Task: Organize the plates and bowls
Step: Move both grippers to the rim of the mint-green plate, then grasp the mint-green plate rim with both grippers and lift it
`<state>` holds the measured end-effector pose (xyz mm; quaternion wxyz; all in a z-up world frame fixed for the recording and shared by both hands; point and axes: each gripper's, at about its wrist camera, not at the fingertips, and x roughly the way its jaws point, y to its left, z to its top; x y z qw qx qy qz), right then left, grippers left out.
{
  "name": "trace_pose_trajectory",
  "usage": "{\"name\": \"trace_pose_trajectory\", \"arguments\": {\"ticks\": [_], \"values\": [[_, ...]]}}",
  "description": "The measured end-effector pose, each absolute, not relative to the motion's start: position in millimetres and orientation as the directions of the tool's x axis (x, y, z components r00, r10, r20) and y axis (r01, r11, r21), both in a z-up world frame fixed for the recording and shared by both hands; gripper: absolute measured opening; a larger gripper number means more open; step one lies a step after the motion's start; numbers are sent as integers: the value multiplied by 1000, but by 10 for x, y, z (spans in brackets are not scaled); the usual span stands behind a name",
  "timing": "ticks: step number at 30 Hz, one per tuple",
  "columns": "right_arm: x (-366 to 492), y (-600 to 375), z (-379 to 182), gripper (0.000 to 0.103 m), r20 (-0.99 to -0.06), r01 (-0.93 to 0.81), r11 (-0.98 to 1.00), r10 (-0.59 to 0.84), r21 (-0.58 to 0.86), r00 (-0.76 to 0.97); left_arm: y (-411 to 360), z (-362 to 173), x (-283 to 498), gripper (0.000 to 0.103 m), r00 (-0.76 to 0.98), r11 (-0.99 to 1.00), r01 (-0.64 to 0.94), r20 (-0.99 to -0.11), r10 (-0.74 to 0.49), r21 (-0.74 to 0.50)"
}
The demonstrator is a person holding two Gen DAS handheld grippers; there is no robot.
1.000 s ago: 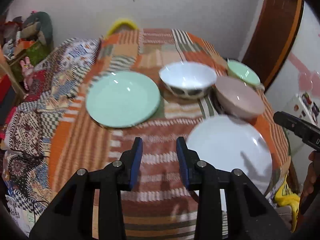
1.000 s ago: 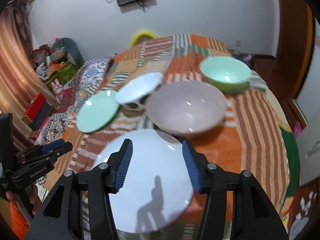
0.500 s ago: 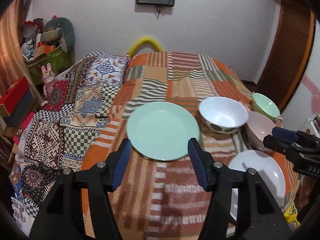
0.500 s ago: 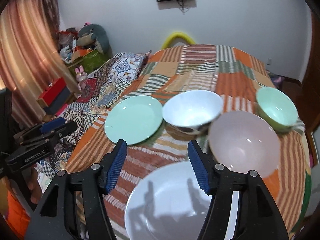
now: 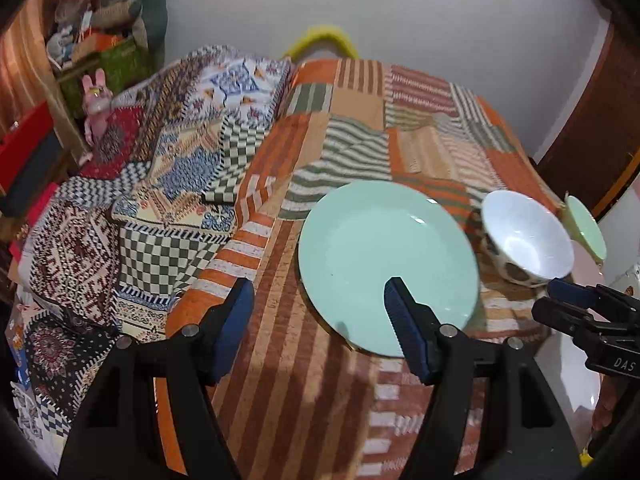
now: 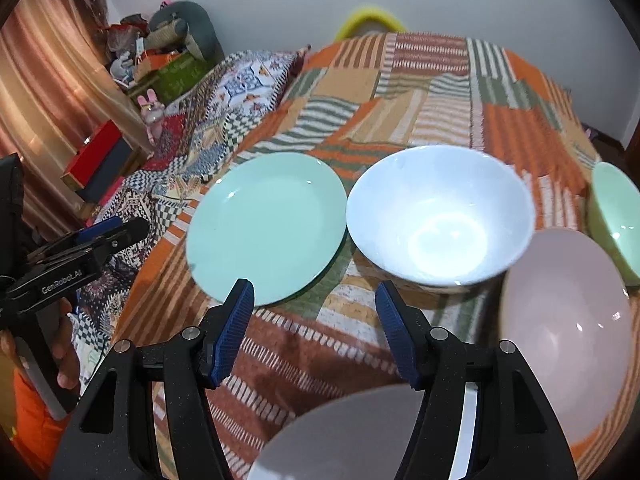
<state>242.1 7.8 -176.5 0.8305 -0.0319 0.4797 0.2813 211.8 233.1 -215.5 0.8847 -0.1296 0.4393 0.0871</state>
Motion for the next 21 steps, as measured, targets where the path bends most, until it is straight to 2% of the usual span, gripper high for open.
{"name": "trace_pose_trajectory", "arguments": {"ticks": [5, 7, 10, 12, 14, 21], "values": [[2567, 229, -1932, 59, -846, -494, 838, 424, 232, 323, 2435, -2369, 2314, 67, 563, 948, -269, -827, 9, -172], [2618, 265, -1993, 52, -854, -482, 845, 415, 233, 314, 2478, -2456, 2383, 67, 552, 944, -268, -834, -14, -193], [2683, 327, -2080, 44, -865, -464, 856, 398, 229, 306, 2531, -2536, 2465, 53, 546, 942, -272, -837, -15, -195], [2728, 373, -2142, 37, -877, -455, 860, 386, 231, 285, 2552, -2582, 2534, 39, 535, 943, -268, -844, -25, -198], [2761, 401, -2192, 30, -886, -447, 864, 376, 230, 271, 2570, -2628, 2600, 31, 527, 942, -258, -849, -49, -215], [2862, 448, -2316, 27, -902, -421, 879, 351, 225, 251, 2586, -2773, 2797, 27, 509, 936, -249, -856, -91, -247]]}}
